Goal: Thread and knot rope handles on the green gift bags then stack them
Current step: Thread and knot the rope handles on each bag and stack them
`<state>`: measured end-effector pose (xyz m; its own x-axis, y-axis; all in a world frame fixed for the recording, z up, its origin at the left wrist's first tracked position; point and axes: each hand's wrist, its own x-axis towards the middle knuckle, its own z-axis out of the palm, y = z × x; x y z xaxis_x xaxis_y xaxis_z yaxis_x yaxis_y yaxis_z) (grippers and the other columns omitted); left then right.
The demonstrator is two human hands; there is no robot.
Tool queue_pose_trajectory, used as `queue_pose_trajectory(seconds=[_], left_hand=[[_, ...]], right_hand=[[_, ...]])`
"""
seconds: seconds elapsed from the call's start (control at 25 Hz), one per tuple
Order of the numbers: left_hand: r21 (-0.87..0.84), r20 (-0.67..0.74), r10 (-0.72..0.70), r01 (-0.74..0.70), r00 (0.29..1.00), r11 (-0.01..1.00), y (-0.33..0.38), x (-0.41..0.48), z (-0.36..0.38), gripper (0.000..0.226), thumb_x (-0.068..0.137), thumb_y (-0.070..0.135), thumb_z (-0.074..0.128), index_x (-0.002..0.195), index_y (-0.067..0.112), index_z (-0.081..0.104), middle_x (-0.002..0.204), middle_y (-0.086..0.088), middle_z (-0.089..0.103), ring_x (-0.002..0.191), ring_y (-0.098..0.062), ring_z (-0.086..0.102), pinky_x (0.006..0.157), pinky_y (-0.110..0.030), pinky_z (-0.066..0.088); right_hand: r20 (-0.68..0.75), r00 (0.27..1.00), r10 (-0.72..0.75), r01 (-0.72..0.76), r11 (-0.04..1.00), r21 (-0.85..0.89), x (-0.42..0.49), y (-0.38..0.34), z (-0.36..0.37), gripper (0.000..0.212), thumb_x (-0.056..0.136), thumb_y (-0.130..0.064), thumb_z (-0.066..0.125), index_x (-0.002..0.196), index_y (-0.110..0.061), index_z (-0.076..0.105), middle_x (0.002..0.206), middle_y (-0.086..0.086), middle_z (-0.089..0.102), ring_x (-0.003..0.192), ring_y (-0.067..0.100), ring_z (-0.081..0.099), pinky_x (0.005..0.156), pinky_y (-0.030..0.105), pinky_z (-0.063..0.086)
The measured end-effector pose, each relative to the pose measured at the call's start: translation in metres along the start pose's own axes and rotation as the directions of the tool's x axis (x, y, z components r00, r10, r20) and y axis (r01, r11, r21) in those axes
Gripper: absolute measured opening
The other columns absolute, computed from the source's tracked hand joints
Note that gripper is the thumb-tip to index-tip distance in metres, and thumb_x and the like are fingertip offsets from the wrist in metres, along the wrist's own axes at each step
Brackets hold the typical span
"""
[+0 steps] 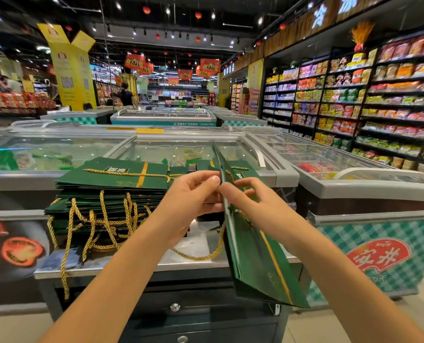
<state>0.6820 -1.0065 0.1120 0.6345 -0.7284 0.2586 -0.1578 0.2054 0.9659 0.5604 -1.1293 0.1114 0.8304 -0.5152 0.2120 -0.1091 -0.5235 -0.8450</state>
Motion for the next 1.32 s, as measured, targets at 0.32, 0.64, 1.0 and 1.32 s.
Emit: queue_pose_trajectory(seconds=[0.32,0.64,1.0,1.32], left_hand=[[0.057,0.138,0.118,-0.127,0.983,0.99,0.008,0.004,-0.002,0.05,0.093,-0.02,0.037,0.119,0.011,0.068,0.112,-0.006,0.075,0.106,-0.015,0.071,0.09,-0.026,0.057],[0.268,0.185,0.407,-0.444,0.895,0.855,0.001,0.008,0.01,0.059,0.095,-0.014,0.039,0.136,0.024,0.06,0.149,0.014,0.05,0.139,-0.001,0.042,0.114,-0.029,0.037],[0.529,0.131,0.231,-0.265,0.964,0.806,-0.052,0.016,-0.024,0.025,0.096,0.018,0.064,0.117,0.031,0.069,0.129,0.019,0.063,0.121,0.004,0.055,0.108,-0.02,0.043],[0.727,0.301,0.159,-0.334,0.94,0.601,-0.084,-0.002,-0.047,0.018,0.096,0.021,0.064,0.105,0.03,0.075,0.132,0.021,0.06,0.127,0.014,0.044,0.098,0.004,0.024]], right_hand=[[-0.001,0.999,0.05,-0.048,0.977,0.21,0.001,-0.018,-0.017,0.061,0.075,-0.068,0.069,0.126,-0.038,0.057,0.123,-0.001,0.065,0.111,0.019,0.065,0.067,0.029,0.059],[-0.135,0.991,0.014,0.038,0.927,0.374,-0.003,-0.023,-0.033,0.014,0.098,-0.022,0.061,0.109,-0.028,0.067,0.091,-0.002,0.076,0.082,0.008,0.073,0.068,0.025,0.06],[-0.221,0.965,0.14,-0.002,0.849,0.528,0.009,0.049,-0.038,0.029,0.097,-0.005,0.064,0.122,-0.018,0.069,0.091,-0.001,0.08,0.067,0.01,0.074,0.054,0.022,0.056],[-0.314,0.937,0.154,-0.161,0.987,0.002,0.018,0.117,-0.023,0.025,0.099,-0.008,0.059,0.108,-0.028,0.07,0.107,-0.003,0.072,0.093,0.019,0.07,0.078,0.038,0.061]])
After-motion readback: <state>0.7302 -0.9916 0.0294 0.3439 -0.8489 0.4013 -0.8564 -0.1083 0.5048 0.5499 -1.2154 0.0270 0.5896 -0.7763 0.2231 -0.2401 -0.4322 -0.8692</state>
